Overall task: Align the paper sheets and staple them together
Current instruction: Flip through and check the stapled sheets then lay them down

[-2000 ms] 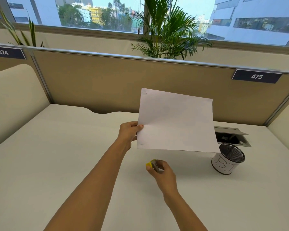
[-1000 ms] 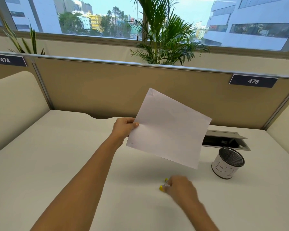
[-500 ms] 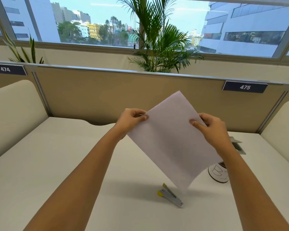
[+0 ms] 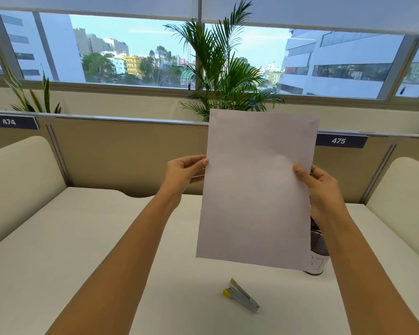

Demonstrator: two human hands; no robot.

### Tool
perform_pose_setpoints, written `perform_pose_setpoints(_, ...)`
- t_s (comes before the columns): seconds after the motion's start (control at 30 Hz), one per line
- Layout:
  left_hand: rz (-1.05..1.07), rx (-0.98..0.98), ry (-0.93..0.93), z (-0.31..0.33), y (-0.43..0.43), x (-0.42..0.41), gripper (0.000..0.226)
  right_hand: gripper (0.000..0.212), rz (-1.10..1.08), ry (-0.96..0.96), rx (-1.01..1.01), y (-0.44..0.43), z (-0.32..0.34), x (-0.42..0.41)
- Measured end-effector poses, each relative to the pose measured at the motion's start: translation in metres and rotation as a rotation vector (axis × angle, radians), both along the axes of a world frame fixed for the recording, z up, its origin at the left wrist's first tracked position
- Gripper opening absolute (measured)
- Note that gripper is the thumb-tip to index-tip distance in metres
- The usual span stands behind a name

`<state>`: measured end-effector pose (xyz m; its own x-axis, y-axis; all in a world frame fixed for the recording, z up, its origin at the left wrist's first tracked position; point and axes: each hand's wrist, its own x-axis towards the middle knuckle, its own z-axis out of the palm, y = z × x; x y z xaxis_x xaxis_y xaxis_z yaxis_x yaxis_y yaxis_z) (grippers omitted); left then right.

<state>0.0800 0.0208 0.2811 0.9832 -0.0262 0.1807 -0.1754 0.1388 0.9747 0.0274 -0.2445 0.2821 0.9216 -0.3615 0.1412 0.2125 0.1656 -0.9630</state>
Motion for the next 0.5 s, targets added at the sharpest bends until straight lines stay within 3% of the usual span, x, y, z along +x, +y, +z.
perform_pose_setpoints(0.5,0.130,-0.286,-0.042,0.034,-0.032,-0.012,0.033,0.024,0.010,-0.187,-0.056,-0.001,0.049,-0.007)
